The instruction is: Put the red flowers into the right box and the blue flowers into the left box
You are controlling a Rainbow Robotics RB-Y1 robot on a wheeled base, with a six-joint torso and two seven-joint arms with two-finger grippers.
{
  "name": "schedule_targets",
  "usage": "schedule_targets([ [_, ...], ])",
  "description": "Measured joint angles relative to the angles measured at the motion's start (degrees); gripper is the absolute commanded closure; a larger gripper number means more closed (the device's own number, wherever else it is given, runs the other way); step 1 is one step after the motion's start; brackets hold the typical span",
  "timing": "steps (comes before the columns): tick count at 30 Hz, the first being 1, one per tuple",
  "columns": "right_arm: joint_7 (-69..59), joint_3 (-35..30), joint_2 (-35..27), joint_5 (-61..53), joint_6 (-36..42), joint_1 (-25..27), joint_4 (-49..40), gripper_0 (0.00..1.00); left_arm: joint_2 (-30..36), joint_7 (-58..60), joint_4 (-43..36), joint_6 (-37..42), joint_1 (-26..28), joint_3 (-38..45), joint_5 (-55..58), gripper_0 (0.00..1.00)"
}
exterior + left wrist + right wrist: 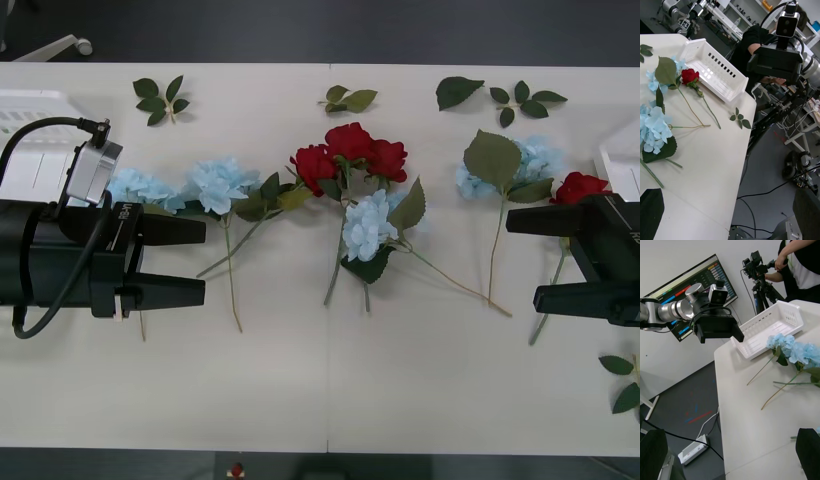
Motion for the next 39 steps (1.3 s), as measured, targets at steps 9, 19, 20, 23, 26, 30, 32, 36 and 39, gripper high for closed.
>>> schedule_targets([
  [9, 0.0, 0.04, -0.27, 0.02, 0.01, 1.14, 1.41, 0.0, -2.41, 0.0, 1.65, 0.01, 1.17, -0.61, 0.95, 0.0],
  [19, -8.72, 1.26, -9.32, -1.63, -5.12, 3.36, 1.91, 0.0, 0.88, 10.01, 4.33, 0.66, 0.1, 8.26, -3.05, 0.0],
  [20, -11.54, 1.48, -10.05, -1.14, -5.89, 3.36, 1.91, 0.0, 1.42, 10.86, 5.97, 1.54, -0.59, 8.59, -5.03, 0.0],
  [23, -20.45, 1.61, -11.42, 2.07, -8.58, 3.35, 1.9, 0.0, 2.1, 10.89, 11.99, 4.38, -3.35, 8.81, -11.52, 0.0],
  [26, -29.06, 1.61, -11.63, 7.15, -11.81, 3.35, 1.79, 0.0, 2.03, 10.92, 18.47, 7.02, -6.3, 8.8, -18.25, 0.0],
  [30, -42.24, 1.6, -11.63, 14.85, -15.03, 3.35, 1.35, 0.0, 0.98, 12.38, 24.55, 8.85, -8.66, 8.8, -27.52, 0.0],
  [32, -52.93, 1.6, -11.67, 19.1, -15.8, 3.35, 1.23, 0.0, -0.32, 13.91, 26.37, 8.85, -9.24, 8.8, -31.98, 0.0],
  [36, -72.65, 1.6, -12.32, 29.48, -15.48, 3.1, 1.16, 0.0, -2.81, 14.48, 28.99, 8.41, -9.7, 8.79, -40.36, 0.0],
  [39, -85.58, 1.6, -13.07, 36.58, -12.96, 1.71, 1.16, 0.0, -4.42, 17.55, 29.75, 8.24, -9.7, 8.73, -46.32, 0.0],
])
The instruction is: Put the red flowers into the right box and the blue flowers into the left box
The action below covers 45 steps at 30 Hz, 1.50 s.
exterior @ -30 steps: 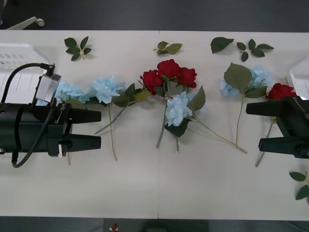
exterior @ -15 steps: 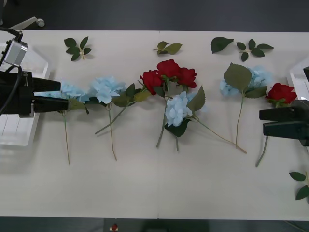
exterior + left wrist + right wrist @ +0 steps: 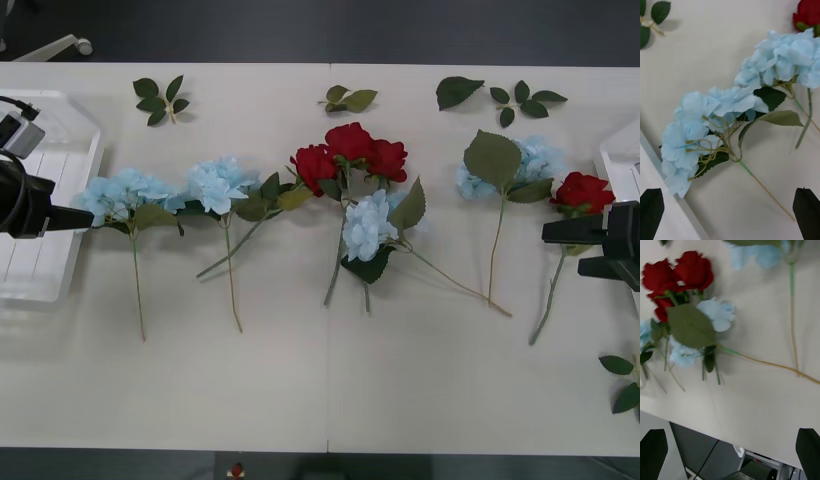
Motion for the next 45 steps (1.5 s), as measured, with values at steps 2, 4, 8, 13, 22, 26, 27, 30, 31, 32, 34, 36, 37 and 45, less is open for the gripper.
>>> schedule_targets([
  [2, -7.73, 0.0, -0.11, 5.16, 1.41, -1.51, 0.14, 0.0, -1.05, 4.72, 0.02, -0.09, 0.0, -0.34, -3.79, 0.0],
  [4, -12.39, 0.0, -0.11, 9.99, 3.2, -3.27, 0.98, 0.0, -1.94, 8.63, 0.02, -1.59, 0.0, -1.48, -6.85, 0.0],
  [8, -12.83, 0.07, 0.07, 16.6, 6.1, -6.56, 4.99, 0.0, -2.35, 10.26, -0.11, -8.08, 0.0, -6.57, -11.19, 0.0],
  [13, -12.83, 3.21, 2.25, 23.61, 8.01, -12.47, 12.77, 0.0, -2.76, 17.96, -0.28, -16.56, 0.0, -14.58, -18.26, 0.0],
  [22, -13.38, 15.81, 5.68, 26.41, 7.08, -26.67, 32.15, 0.0, -8.62, 23.56, -0.29, -17.85, -0.01, -16.95, -28.27, 0.0],
  [26, -14.03, 17.29, 7.98, 26.98, 4.26, -29.78, 38.49, 0.0, -10.82, 25.67, -0.29, -17.85, -0.35, -16.95, -31.85, 0.0],
  [27, -14.03, 17.77, 8.48, 27.49, 3.51, -30.38, 39.9, 0.0, -11.31, 25.67, -0.29, -17.85, -0.57, -16.95, -32.65, 0.0],
  [30, -14.03, 20.6, 9.24, 28.53, 0.22, -31.97, 43.16, 0.0, -12.55, 25.67, -0.26, -17.85, -1.28, -16.96, -34.85, 0.0],
  [31, -14.03, 22.15, 9.24, 28.83, -1.08, -32.52, 44.02, 0.0, -12.95, 25.67, -0.24, -17.85, -1.52, -16.96, -35.67, 0.0],
  [32, -14.03, 23.88, 9.24, 29.13, -2.08, -33.12, 44.75, 0.0, -13.33, 25.68, -0.17, -17.85, -1.73, -16.96, -36.38, 0.0],
  [34, -14.03, 27.43, 9.24, 29.75, -3.61, -34.38, 46.08, 0.0, -14.07, 25.68, 0.17, -17.85, -2.14, -16.96, -37.21, 0.0],
  [36, -14.03, 31.41, 9.24, 30.3, -5.53, -35.62, 47.24, 0.0, -14.68, 25.68, 0.8, -17.86, -2.4, -16.96, -37.44, 0.0],
  [37, -14.03, 33.18, 9.24, 30.51, -6.49, -36.2, 47.61, 0.0, -14.93, 25.68, 1.12, -17.86, -2.43, -16.95, -37.51, 0.0],
  [45, -14.03, 39.35, 10.19, 32.07, -10.46, -38.06, 48.17, 0.0, -15.57, 25.68, 2.94, -17.86, -2.43, -16.96, -38.8, 0.66],
])
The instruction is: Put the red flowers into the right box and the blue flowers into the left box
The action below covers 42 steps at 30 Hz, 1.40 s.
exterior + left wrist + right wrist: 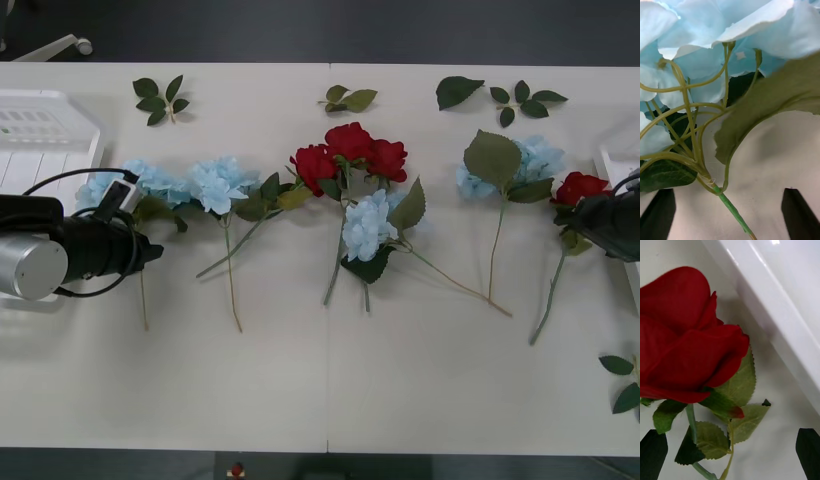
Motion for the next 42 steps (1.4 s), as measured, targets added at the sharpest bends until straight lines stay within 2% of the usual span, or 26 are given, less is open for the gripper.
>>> schedule_targets([
  [1, 0.0, -0.39, 0.57, 0.39, -0.23, 0.0, 0.28, 0.0, 0.0, 0.0, 0.0, 0.0, 0.0, 0.0, -0.01, 0.9],
  [2, 0.0, -0.86, 1.17, 0.64, -0.31, -0.01, 0.59, 0.0, 0.0, 0.0, 0.0, 0.0, 0.0, 0.0, -0.02, 1.0],
  [10, 0.01, -1.47, 5.32, 2.38, -0.3, -1.94, 4.45, 0.0, 0.0, 0.0, 0.01, 0.0, 0.0, 0.0, -0.14, 1.0],
  [11, 0.01, -1.2, 5.6, 2.62, -0.3, -2.31, 4.77, 0.15, 0.0, 0.0, 0.01, 0.0, 0.0, 0.0, -0.13, 1.0],
  [12, 0.01, -1.01, 5.83, 2.85, -0.3, -2.64, 5.0, 0.35, 0.0, 0.0, 0.01, 0.0, 0.0, 0.0, -0.13, 1.0],
  [13, 0.01, -0.91, 6.01, 3.03, -0.3, -2.91, 5.16, 0.74, 0.0, 0.0, 0.01, 0.0, 0.0, 0.0, -0.13, 1.0],
  [14, 0.01, -0.91, 6.2, 3.16, -0.3, -3.13, 5.29, 1.0, 0.0, 0.0, 0.01, 0.0, 0.0, 0.0, -0.13, 1.0],
  [19, 0.02, -0.92, 6.36, 3.32, -0.3, -3.39, 5.33, 1.0, 0.56, 0.0, -1.2, 0.96, 0.0, 0.0, 0.07, 1.0],
  [27, 0.08, -0.92, 6.36, 3.91, -0.3, -3.39, 5.33, 1.0, 6.21, 1.28, -9.61, 11.03, 0.0, 2.48, 7.93, 1.0],
  [38, 1.03, -0.98, 6.31, 4.35, 0.55, -3.39, 5.24, 1.0, 7.05, 1.3, -17.47, 26.2, 2.35, 25.7, 15.86, 1.0],
  [42, 1.27, -1.07, 4.84, 4.91, 3.2, -3.39, 2.84, 1.0, 7.23, 1.3, -17.78, 28.02, 2.35, 32.87, 14.62, 1.0],
])
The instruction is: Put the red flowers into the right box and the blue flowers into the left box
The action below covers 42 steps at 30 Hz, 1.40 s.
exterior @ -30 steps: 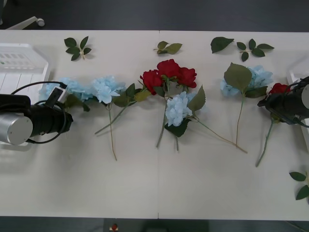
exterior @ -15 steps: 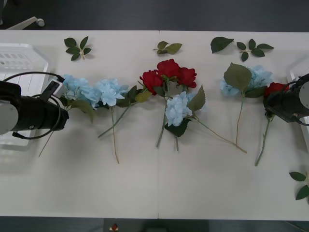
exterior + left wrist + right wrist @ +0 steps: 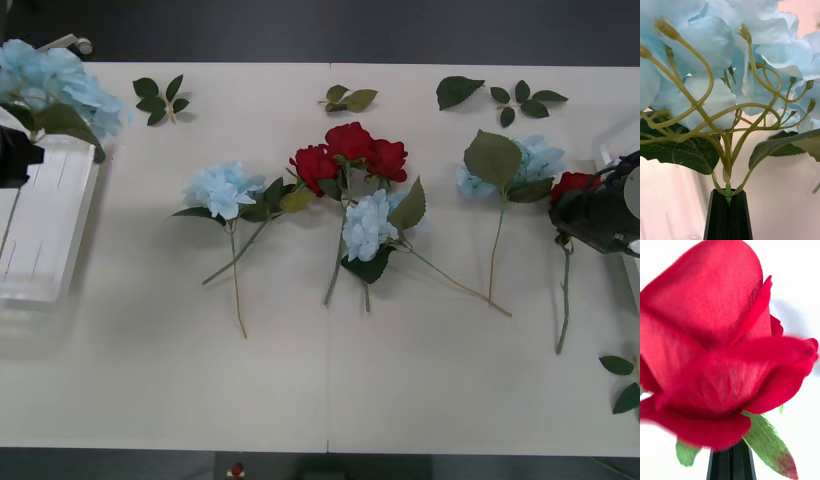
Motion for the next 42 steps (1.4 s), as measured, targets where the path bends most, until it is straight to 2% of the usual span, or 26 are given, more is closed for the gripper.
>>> schedule_targets([
  [6, 4.07, -0.87, -6.37, -0.94, 5.28, 0.0, -7.55, 1.0, 3.4, 0.0, 6.52, -2.26, 0.0, 3.4, -3.98, 1.0],
  [10, 8.42, -7.04, -8.29, -1.61, 11.4, 0.01, -8.8, 1.0, 5.04, -0.34, 16.86, -9.43, 0.0, 3.23, -4.06, 1.0],
  [17, 27.72, -21.53, -8.28, 0.16, 16.64, 0.01, -5.22, 1.0, 5.03, -9.02, 29.17, -21.59, 0.0, -1.02, -4.03, 1.0],
  [23, 39.97, -27.32, -8.28, 3.07, 16.67, 0.01, 0.92, 1.0, 5.03, -9.02, 33.4, -27.52, 0.0, -7.67, -2.91, 1.0],
  [28, 48.66, -29.01, -8.28, 9.8, 15.34, 0.01, 3.67, 1.0, 5.03, -9.02, 35.56, -31.86, 0.0, -12.44, -1.64, 0.97],
  [30, 48.66, -28.87, -8.28, 12.98, 14.4, 0.01, 4.28, 1.0, 5.03, -9.02, 35.94, -31.95, 0.0, -13.24, -1.56, 0.82],
  [31, 48.66, -28.8, -8.28, 15.21, 13.91, 0.01, 4.49, 1.0, 5.03, -9.02, 35.98, -31.95, 0.0, -13.36, -1.56, 0.68],
  [32, 48.66, -28.7, -8.28, 17.59, 13.32, 0.01, 4.64, 1.0, 5.03, -9.02, 35.98, -31.95, 0.0, -13.35, -1.56, 0.6],
  [34, 48.66, -28.56, -8.28, 19.89, 12.4, 0.01, 4.82, 1.0, 5.03, -9.02, 35.98, -31.95, 0.0, -13.35, -1.56, 0.33],
  [37, 48.16, -28.56, -8.24, 19.98, 11.37, 0.01, 5.71, 1.0, 5.03, -9.02, 35.98, -31.95, 0.0, -13.35, -1.46, 0.06],
  [39, 46.02, -28.56, -8.22, 19.97, 10.31, 0.01, 6.67, 1.0, 5.03, -9.02, 35.97, -31.94, 0.0, -13.35, -0.64, 0.0],
  [42, 41.03, -28.56, -8.17, 19.8, 9.99, 0.01, 7.52, 1.0, 5.03, -9.02, 35.97, -30.47, -0.33, -13.34, 0.42, 0.0],
])
